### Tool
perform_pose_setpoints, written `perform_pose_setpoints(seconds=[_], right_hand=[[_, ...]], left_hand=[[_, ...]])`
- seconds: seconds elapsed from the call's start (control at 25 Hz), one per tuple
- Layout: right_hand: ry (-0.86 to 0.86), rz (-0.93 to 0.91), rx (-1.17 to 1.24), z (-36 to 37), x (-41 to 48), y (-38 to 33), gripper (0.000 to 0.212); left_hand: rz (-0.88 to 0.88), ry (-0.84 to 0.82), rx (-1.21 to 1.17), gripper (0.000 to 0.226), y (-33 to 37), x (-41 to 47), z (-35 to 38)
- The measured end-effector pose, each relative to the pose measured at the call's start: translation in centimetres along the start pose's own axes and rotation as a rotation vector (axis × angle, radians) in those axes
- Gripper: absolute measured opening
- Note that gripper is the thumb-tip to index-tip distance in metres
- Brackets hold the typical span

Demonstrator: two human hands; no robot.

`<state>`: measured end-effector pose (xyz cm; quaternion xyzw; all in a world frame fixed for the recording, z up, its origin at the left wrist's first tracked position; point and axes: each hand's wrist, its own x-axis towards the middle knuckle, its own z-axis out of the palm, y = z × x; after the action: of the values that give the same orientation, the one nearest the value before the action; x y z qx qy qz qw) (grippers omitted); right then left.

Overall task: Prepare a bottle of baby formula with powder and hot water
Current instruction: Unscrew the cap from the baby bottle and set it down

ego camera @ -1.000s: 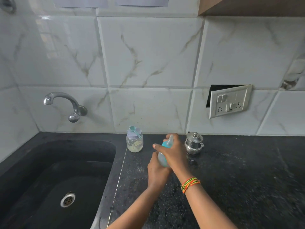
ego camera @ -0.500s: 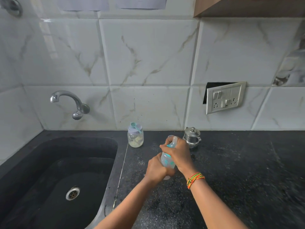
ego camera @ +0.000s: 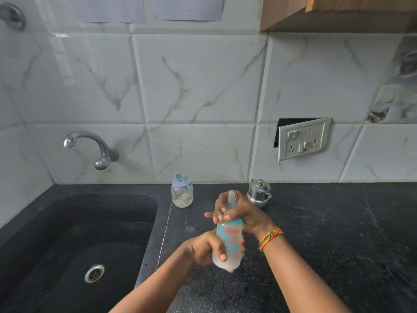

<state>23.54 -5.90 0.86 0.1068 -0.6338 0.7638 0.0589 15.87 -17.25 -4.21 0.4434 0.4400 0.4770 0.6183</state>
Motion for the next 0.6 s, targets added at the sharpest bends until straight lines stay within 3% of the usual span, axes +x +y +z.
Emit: perform_pose_setpoints(seconds=[0.04, 0.12, 0.2, 0.28, 0.36, 0.44, 0.52, 0.6], right_hand=[[-0.120, 0.007, 0.097, -0.3, 0.2, -0.3, 0.018], [-0.258, 0.045, 0.125, -0.9, 0.5, -1.4, 0.026], [-0.193, 0.136, 0.007, -2.0, 0.6, -3.3, 0.039], [0.025, 0.255, -0.172, -3.2, 0.7, -5.5, 0.048], [0.200, 0.451, -0.601, -3.1, 1.2, -7.5, 0.062], [0.232, 0.651, -1.066, -2.6, 2.1, -8.5, 0.079], [0.196, 0.720, -1.267, -2.4, 2.9, -8.6, 0.071], [0.125, 0.738, -1.300, -2.5, 3.2, -8.7, 0.052]], left_hand=[[-0.009, -0.131, -0.056, 0.060, 0.4, 0.2, 0.2], [0.009, -0.184, -0.040, 0.059, 0.9, 0.7, 0.2], [0.018, -0.022, 0.022, 0.059, 1.4, 1.3, 0.1], [0.052, 0.217, 0.147, 0.051, 1.7, 1.9, -0.6], [0.052, 0.429, 0.314, 0.051, 1.8, 2.4, -1.4], [0.017, 0.583, 0.437, 0.051, 1.8, 3.2, -1.9], [-0.021, 0.661, 0.442, 0.052, 1.6, 3.9, -2.1], [-0.049, 0.670, 0.445, 0.051, 1.4, 4.4, -2.3]])
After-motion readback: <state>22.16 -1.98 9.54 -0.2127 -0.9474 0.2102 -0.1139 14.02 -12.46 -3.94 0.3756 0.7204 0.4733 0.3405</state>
